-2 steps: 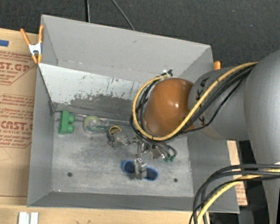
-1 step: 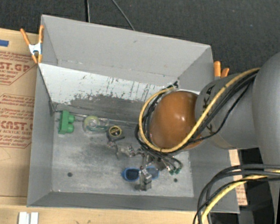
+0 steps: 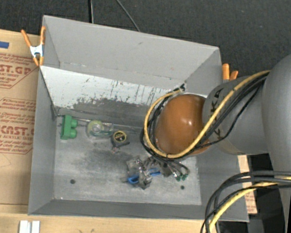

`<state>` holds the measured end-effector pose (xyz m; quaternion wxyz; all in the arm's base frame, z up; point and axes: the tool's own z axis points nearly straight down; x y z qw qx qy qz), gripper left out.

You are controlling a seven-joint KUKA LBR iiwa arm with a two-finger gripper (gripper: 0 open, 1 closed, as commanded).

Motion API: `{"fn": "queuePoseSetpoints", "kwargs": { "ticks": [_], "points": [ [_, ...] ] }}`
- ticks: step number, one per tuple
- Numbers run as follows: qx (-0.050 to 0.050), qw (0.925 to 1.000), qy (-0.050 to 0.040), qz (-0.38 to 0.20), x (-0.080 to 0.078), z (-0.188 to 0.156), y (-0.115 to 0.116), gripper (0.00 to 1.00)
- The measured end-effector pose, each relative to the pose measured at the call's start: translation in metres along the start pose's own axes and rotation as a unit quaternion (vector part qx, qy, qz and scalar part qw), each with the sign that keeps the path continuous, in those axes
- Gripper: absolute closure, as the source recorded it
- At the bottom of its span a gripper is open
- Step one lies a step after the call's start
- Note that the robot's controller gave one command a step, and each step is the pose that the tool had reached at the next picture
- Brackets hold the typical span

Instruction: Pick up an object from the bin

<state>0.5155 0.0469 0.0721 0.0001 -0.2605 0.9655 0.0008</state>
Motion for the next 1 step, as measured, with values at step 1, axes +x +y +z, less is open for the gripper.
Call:
{"fn": "queuePoseSetpoints", "kwargs": {
  "ticks": [1],
  "points": [
    [0.003,0.9995,-0.0052,-0.03,-0.0205,-0.1549,0.017,1.0]
  ]
}}
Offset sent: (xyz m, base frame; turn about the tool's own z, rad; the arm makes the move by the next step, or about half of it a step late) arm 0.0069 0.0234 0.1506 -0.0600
